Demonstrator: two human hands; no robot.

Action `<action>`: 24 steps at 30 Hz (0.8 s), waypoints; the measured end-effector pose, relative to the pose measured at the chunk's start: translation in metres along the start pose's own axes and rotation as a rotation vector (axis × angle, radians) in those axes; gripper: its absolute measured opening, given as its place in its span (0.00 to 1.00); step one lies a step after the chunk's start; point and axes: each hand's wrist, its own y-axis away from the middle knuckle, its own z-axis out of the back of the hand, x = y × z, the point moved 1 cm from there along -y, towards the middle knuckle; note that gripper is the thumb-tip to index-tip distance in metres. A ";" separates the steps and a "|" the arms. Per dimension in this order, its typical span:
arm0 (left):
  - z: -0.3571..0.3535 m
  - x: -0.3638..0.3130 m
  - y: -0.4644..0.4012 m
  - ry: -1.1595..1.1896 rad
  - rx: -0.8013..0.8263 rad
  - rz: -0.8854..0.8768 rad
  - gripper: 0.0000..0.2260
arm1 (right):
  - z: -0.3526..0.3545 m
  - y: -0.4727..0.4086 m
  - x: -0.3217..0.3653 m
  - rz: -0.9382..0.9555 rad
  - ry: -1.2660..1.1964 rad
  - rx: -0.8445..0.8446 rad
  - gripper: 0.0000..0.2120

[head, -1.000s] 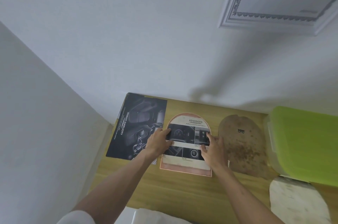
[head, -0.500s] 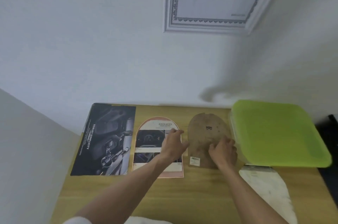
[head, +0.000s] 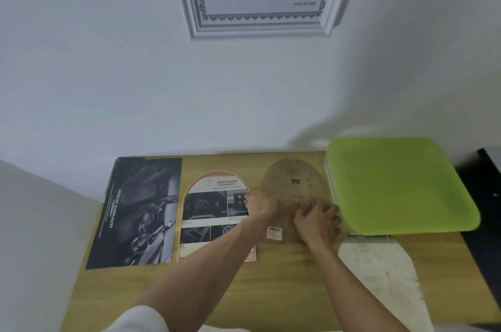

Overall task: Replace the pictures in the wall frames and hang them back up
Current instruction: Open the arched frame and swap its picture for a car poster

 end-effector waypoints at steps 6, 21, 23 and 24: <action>0.023 -0.002 -0.001 0.145 0.064 -0.047 0.15 | 0.003 -0.001 -0.001 -0.023 -0.127 0.007 0.37; 0.164 0.053 0.016 0.215 0.133 -0.269 0.19 | -0.004 0.041 0.043 0.213 -0.609 0.153 0.32; 0.180 0.064 0.020 0.092 0.100 -0.315 0.25 | -0.011 0.051 0.055 0.246 -0.585 0.159 0.32; 0.186 0.071 0.020 0.041 0.076 -0.324 0.27 | -0.014 0.056 0.061 0.270 -0.570 0.166 0.33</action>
